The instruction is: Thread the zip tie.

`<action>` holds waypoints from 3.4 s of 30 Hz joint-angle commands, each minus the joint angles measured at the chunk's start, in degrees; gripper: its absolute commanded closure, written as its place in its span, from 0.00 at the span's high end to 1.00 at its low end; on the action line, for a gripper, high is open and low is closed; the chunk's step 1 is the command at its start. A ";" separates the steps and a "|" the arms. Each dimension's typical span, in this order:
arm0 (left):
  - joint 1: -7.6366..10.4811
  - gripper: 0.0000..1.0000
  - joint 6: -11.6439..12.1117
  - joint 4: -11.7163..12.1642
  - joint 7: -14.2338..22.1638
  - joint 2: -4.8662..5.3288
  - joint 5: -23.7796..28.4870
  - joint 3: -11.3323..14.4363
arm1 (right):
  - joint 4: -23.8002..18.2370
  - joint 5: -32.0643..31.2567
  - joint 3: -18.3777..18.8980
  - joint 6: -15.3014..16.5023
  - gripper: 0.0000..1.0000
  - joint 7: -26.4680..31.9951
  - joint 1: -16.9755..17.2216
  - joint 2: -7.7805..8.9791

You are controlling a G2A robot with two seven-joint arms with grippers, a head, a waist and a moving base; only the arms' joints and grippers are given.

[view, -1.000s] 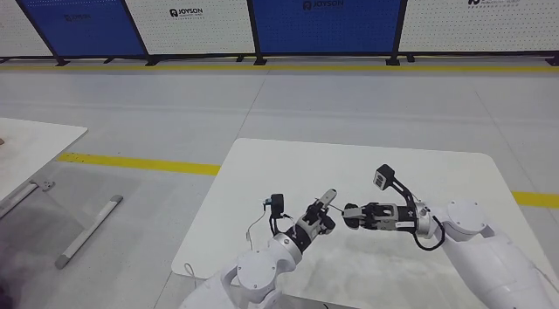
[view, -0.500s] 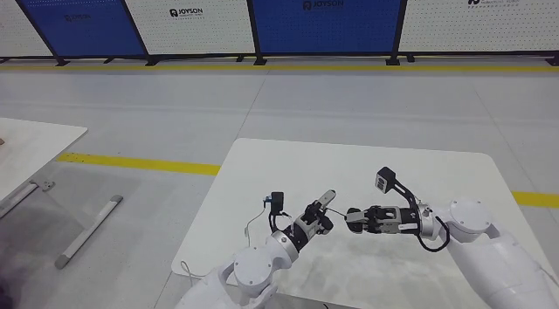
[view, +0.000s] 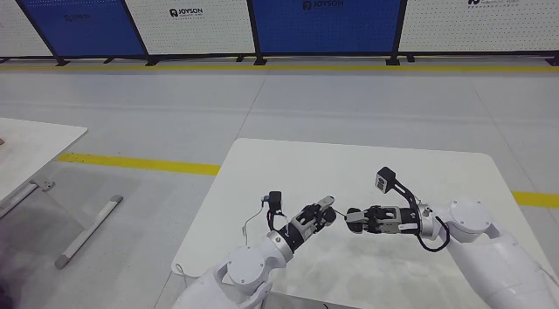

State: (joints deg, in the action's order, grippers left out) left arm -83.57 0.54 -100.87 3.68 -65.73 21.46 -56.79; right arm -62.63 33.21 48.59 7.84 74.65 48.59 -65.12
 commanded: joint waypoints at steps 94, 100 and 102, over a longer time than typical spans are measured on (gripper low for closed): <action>-2.47 0.00 -3.88 -3.35 -10.65 -2.53 -1.64 -2.90 | -4.58 1.60 6.40 1.70 1.00 -2.13 5.64 1.24; -3.73 0.00 -2.39 -4.45 0.14 -1.75 0.65 -4.90 | -4.58 1.60 6.40 1.70 1.00 -2.13 5.64 1.24; -3.73 0.00 -2.39 -4.45 0.14 -1.75 0.65 -4.90 | -4.58 1.60 6.40 1.70 1.00 -2.13 5.64 1.24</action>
State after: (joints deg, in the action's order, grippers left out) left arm -87.32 -1.83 -105.33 5.24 -67.47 22.31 -61.74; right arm -67.21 34.81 54.99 9.54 72.52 54.22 -63.88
